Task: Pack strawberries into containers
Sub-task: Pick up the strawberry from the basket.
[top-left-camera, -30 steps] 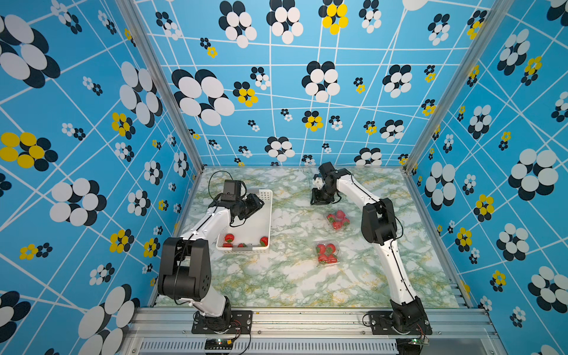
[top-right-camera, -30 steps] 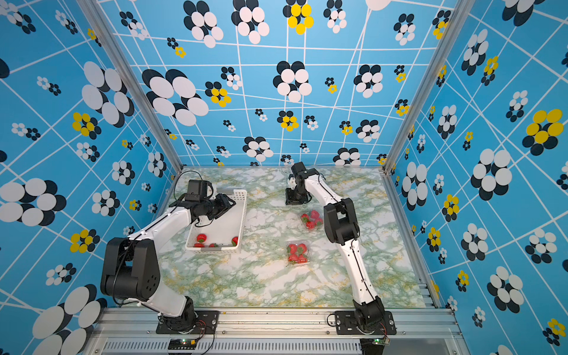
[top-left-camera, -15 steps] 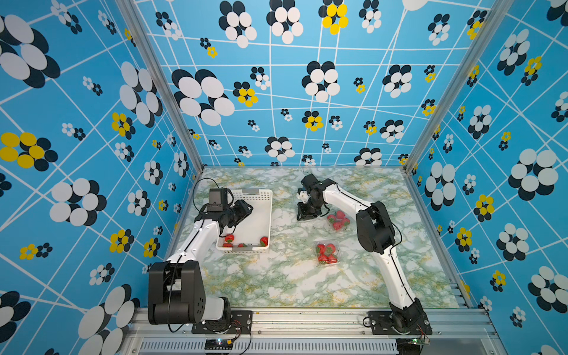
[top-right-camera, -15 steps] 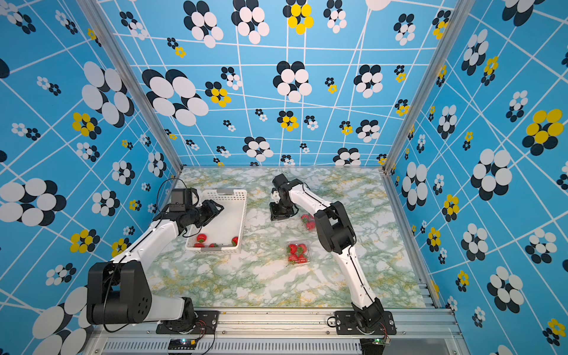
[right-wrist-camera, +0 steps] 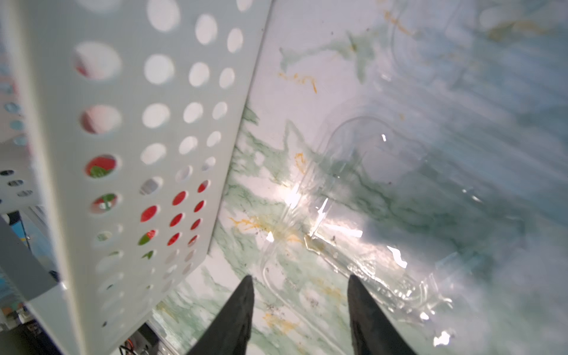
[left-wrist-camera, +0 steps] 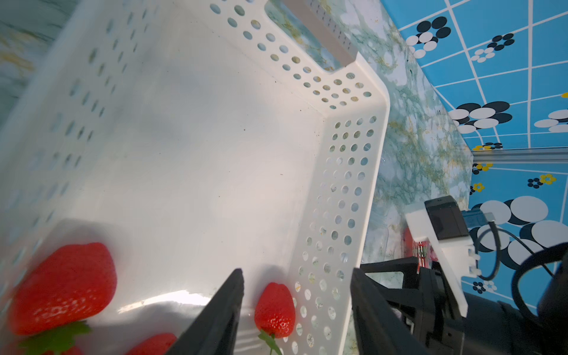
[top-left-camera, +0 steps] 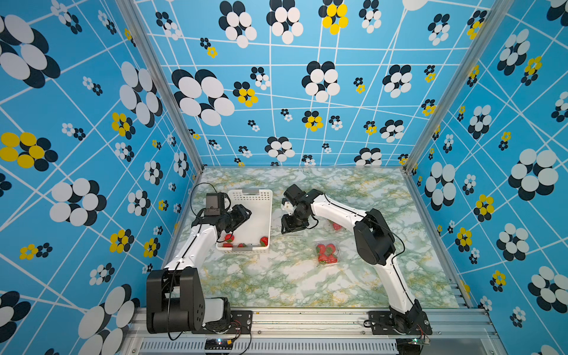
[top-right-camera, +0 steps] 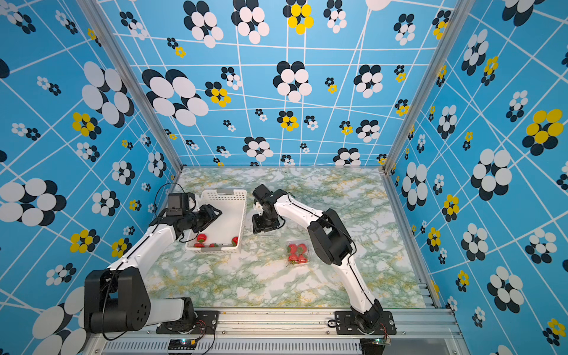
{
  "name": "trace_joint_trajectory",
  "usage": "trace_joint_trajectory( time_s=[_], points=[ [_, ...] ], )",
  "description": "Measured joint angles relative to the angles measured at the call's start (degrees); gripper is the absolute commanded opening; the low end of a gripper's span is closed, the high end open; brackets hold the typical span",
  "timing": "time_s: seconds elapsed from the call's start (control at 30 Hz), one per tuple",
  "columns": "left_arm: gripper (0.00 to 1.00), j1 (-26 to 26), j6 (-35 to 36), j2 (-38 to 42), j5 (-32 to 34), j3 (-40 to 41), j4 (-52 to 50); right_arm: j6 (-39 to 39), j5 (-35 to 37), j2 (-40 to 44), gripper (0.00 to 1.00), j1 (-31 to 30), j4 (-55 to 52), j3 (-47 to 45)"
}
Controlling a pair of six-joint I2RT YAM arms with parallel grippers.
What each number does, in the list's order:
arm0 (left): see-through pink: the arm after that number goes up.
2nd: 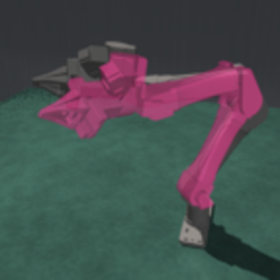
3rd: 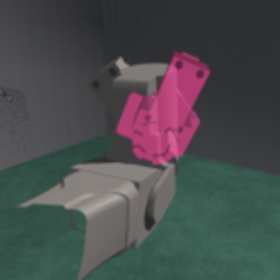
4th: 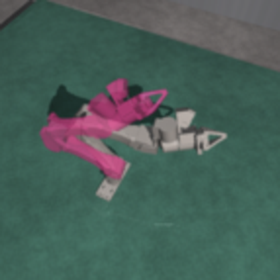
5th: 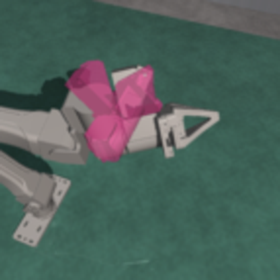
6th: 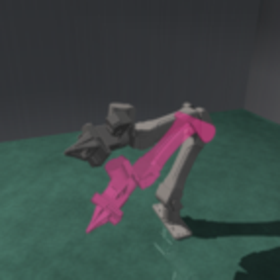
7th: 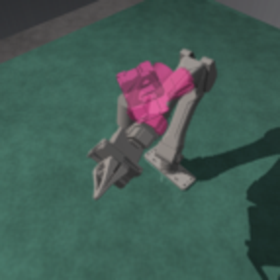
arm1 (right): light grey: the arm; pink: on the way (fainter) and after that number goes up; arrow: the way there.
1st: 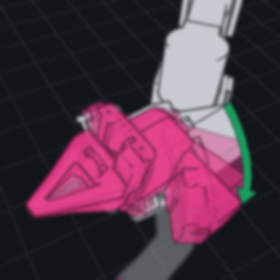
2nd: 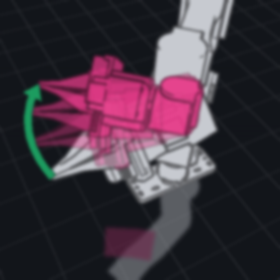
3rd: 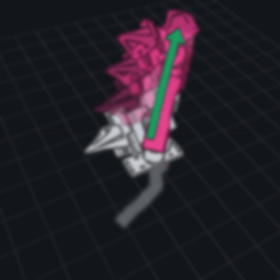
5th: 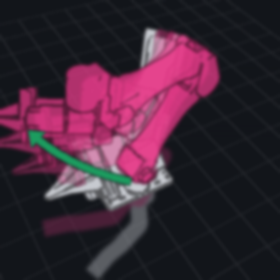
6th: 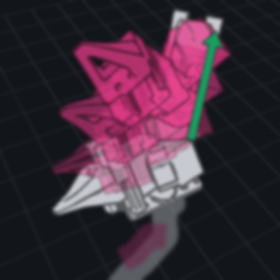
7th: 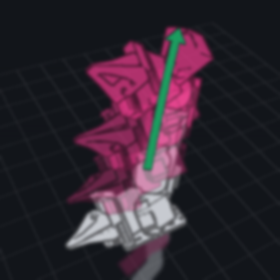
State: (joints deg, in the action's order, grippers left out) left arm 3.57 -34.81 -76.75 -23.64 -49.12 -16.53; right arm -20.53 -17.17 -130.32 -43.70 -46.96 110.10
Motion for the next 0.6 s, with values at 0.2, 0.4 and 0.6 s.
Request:
trace_joint_trajectory(
  time_s=[0.2, 0.4, 0.6],
  points=[
    [0.58, 0.96, 0.2, 0.37, -0.15, 0.0, -0.42, 0.76, 3.76, 5.27, 0.56, 0.04, -2.78, 2.16],
    [0.59, 4.2, 0.52, 2.4, 0.09, 0.0, -2.4, 4.15, 2.93, 3.45, 0.5, -1.64, -8.46, 17.53],
    [0.6, 8.11, 1.01, 5.25, 0.63, 0.0, -5.11, 7.32, 0.57, -6.62, 0.49, -5.7, -14.45, 35.6]
  ],
)
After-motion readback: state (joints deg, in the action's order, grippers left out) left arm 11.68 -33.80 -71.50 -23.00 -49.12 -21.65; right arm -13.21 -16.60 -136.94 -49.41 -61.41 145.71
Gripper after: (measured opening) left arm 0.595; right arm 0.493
